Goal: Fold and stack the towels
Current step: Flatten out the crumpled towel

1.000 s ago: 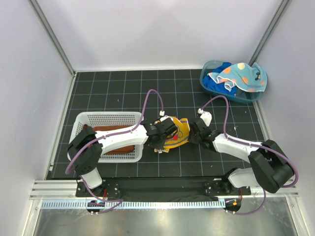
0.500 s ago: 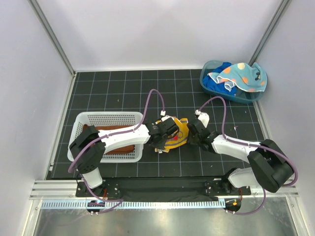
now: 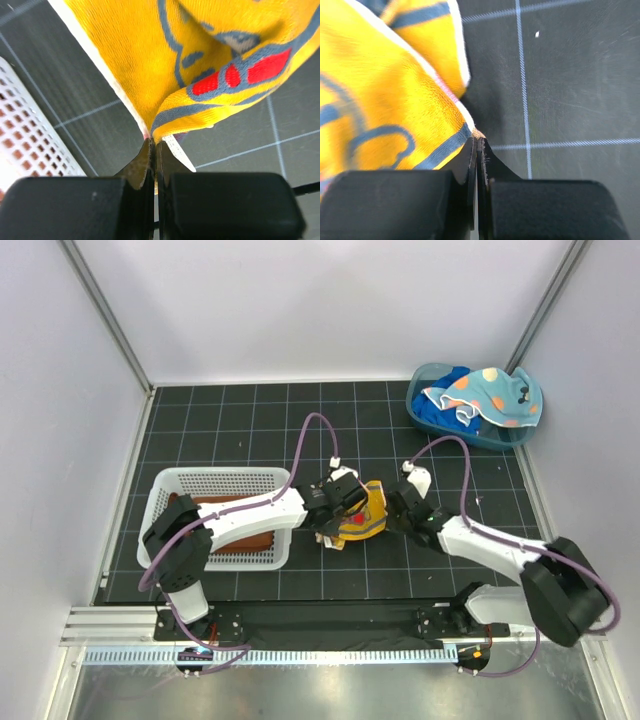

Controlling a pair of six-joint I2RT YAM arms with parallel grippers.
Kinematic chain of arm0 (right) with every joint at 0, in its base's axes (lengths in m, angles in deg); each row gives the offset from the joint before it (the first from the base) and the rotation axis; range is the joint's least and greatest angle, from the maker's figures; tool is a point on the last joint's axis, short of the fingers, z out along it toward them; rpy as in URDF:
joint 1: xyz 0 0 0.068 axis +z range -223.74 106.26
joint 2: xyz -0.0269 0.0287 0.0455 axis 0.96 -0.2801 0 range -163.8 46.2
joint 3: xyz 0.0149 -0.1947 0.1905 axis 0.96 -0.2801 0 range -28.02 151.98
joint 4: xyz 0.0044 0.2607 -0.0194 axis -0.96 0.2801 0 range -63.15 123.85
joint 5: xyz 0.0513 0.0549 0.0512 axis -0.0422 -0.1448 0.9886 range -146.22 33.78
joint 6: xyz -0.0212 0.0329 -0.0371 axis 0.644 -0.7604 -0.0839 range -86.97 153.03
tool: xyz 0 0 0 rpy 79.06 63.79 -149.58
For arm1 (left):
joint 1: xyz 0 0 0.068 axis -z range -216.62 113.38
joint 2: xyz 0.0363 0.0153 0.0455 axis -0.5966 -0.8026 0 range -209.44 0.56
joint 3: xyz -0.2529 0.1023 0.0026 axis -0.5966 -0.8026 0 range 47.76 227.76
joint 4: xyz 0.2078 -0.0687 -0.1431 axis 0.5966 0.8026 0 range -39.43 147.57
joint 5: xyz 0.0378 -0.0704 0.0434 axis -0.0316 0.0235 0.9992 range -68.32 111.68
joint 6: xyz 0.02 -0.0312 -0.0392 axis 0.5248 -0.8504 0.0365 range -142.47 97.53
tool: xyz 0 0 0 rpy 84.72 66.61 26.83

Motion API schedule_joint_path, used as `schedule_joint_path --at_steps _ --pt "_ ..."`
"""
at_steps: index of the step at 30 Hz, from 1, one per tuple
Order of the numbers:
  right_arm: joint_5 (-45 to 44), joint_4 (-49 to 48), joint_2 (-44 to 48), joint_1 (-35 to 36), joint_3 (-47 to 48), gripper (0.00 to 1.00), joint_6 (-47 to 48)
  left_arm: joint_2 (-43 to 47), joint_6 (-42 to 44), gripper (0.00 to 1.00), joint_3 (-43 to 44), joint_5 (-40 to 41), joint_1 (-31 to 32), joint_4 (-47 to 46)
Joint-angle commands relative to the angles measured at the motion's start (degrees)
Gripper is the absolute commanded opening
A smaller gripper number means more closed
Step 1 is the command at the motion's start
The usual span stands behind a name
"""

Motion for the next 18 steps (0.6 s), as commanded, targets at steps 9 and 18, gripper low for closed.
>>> schedule_joint_path --at_steps 9,18 --pt "-4.78 17.31 22.53 0.29 15.86 0.01 2.63 7.23 5.60 0.00 10.70 3.24 0.63 5.34" --pt "-7.59 20.83 24.65 0.29 35.35 0.01 7.64 11.28 11.84 0.00 28.97 6.67 1.69 14.03"
